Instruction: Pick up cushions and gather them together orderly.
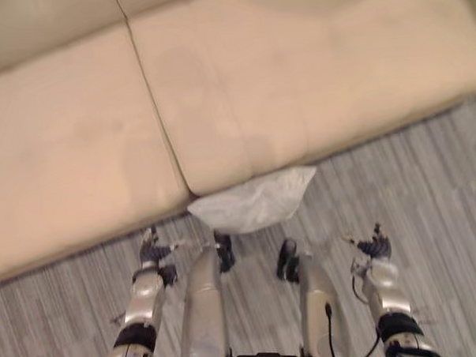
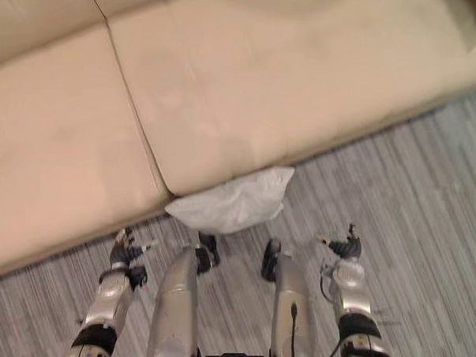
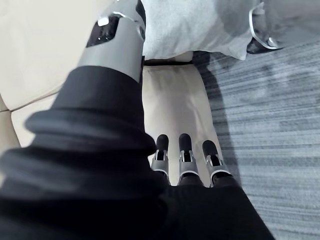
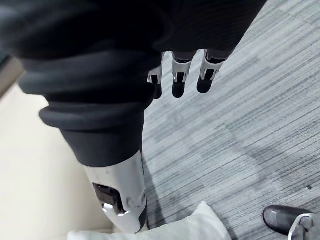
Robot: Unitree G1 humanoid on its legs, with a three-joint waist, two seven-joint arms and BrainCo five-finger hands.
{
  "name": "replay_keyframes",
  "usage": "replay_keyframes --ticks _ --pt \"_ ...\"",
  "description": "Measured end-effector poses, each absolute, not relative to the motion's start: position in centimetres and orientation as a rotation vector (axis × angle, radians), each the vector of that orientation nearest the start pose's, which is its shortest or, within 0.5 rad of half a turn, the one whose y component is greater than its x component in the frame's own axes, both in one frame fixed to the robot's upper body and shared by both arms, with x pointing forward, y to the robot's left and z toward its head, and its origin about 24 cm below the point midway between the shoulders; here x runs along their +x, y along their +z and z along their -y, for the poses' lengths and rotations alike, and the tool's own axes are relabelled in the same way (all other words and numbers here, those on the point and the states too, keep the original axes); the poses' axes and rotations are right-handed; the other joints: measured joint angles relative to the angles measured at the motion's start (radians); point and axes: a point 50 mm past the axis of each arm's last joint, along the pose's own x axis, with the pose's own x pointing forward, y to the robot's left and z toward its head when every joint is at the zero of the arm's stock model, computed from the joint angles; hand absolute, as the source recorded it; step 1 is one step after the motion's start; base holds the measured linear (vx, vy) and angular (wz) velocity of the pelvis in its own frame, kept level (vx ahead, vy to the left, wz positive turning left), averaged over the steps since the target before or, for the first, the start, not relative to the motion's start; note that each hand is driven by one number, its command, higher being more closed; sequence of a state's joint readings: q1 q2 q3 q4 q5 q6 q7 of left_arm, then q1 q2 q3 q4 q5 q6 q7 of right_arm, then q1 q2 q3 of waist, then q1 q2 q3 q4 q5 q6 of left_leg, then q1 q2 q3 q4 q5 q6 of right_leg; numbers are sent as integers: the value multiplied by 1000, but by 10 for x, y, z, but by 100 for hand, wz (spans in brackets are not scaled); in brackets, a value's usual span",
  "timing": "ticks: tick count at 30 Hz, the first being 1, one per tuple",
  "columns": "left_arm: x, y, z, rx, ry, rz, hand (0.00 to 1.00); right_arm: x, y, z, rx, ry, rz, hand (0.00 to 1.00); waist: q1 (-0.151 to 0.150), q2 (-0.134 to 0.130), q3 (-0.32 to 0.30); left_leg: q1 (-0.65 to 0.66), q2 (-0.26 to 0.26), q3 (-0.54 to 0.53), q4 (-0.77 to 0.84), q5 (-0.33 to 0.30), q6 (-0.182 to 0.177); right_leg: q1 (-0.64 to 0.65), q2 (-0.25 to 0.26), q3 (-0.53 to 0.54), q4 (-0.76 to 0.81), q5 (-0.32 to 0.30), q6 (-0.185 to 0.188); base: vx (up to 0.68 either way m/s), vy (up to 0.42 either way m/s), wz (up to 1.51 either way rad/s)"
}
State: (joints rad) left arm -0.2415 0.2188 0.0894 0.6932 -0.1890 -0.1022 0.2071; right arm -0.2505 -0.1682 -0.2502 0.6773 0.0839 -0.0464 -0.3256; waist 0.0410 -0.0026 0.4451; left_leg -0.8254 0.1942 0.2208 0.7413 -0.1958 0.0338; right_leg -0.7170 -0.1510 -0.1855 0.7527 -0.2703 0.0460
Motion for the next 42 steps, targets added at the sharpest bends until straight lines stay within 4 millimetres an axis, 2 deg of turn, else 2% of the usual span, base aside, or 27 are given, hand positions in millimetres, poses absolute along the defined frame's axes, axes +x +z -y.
replay_keyframes --ticks 1,2,4,7,10,11,12,13,14,16,17,20,23,27,29,32,34,35,36,37,38,40,42 --pt "289 -13 -227 21 351 -263 0 280 -14 250 -37 -569 -296 0 0 1 21 -67 1 -6 33 4 5 -67 -8 0 45 -7 -4 -92 6 12" --pt "298 -3 -223 9 345 -220 0 289 -1 248 -40 -564 -245 0 0 4 33 -105 1 -13 54 4 6 -106 -10 0 70 -13 -8 -85 2 13" --pt "324 35 -205 -32 308 -81 0 322 49 235 -34 -532 -53 0 0 5 75 -233 4 -33 123 2 8 -235 -23 2 165 -37 -15 -92 -11 15" --pt "344 71 -183 -75 274 45 0 353 103 216 -31 -482 117 0 7 8 89 -385 16 -54 213 -1 13 -386 -27 7 275 -61 -26 -104 -74 6" --pt "357 97 -161 -103 236 119 0 368 136 199 -31 -447 207 0 10 9 93 -485 19 -64 269 -5 7 -494 -35 18 354 -79 -32 -108 -79 8" --pt "359 102 -158 -113 237 134 0 370 140 196 -30 -445 219 0 11 9 93 -501 19 -64 277 -5 7 -512 -37 20 366 -80 -33 -104 -49 3" --pt "363 113 -151 -129 235 163 100 374 148 188 -24 -437 237 0 12 10 94 -530 23 -66 292 -5 7 -543 -40 22 386 -82 -36 -101 -36 -4" --pt "366 121 -148 -135 236 186 100 377 156 178 -16 -422 252 100 18 10 94 -554 30 -67 304 -7 9 -568 -39 24 400 -82 -36 -118 -39 -6" --pt "369 132 -141 -137 231 213 100 379 162 170 -18 -406 268 100 22 10 94 -575 33 -67 311 -6 9 -594 -40 26 413 -83 -37 -93 -30 -4" --pt "371 138 -140 -141 240 230 100 381 166 162 -20 -387 281 100 24 11 94 -590 35 -66 312 -4 6 -611 -41 27 419 -83 -38 -65 -27 4" --pt "371 144 -142 -139 264 251 100 383 176 147 -18 -359 311 100 24 11 94 -609 38 -65 313 2 3 -633 -42 26 428 -83 -39 -53 -26 6" --pt "370 151 -146 -116 280 280 100 381 189 138 -46 -346 370 100 22 11 94 -627 44 -65 325 8 -3 -649 -40 25 440 -83 -42 -17 -8 2" --pt "368 158 -152 -75 289 313 100 378 192 133 -59 -320 396 100 0 11 94 -627 46 -65 327 12 3 -650 -39 26 446 -83 -42 0 0 0" --pt "361 166 -150 -80 278 361 100 365 196 132 -64 -297 464 100 -4 11 94 -608 51 -65 326 22 3 -638 -30 32 446 -83 -42 -5 7 -2" --pt "356 165 -145 -78 257 376 100 359 192 133 -61 -294 472 100 -5 10 93 -567 54 -66 313 24 0 -596 -24 31 434 -84 -42 -44 -19 -1" --pt "341 158 -141 -91 231 396 100 341 182 135 -47 -276 497 100 -10 9 92 -443 52 -66 240 26 -17 -467 -13 15 357 -80 -48 -57 -58 0" --pt "326 147 -140 -114 226 387 100 322 169 136 -11 -260 511 100 -17 9 89 -302 51 -57 157 35 -31 -320 -7 -10 264 -67 -58 0 -54 5" --pt "322 141 -139 -121 223 376 100 318 164 136 -4 -261 504 100 -21 7 79 -269 51 -53 137 37 -34 -285 -7 -15 243 -66 -57 40 -44 20" --pt "311 123 -135 -137 218 331 100 306 146 138 5 -261 467 100 -25 10 -14 -258 51 -47 99 41 -40 -268 -7 -28 202 -64 -55 85 -32 24" --pt "302 112 -133 -145 211 301 100 295 136 140 7 -255 452 100 -25 8 -63 -213 50 -38 60 49 -52 -219 -7 -40 157 -58 -49 127 -19 22" --pt "298 107 -133 -149 211 289 100 290 133 140 10 -252 449 100 -24 8 -63 -171 50 -33 44 52 -56 -174 -7 -46 139 -57 -49 184 -11 19" --pt "282 87 -135 -154 210 228 100 273 117 139 7 -209 412 100 -25 6 -67 3 40 -26 -19 54 -49 20 -5 -66 46 -51 -41 224 -19 16" --pt "267 72 -140 -140 216 192 100 260 104 138 9 -169 379 100 -24 5 -113 87 26 -22 -75 54 -49 117 -4 -81 -28 -46 -31 188 -2 18"
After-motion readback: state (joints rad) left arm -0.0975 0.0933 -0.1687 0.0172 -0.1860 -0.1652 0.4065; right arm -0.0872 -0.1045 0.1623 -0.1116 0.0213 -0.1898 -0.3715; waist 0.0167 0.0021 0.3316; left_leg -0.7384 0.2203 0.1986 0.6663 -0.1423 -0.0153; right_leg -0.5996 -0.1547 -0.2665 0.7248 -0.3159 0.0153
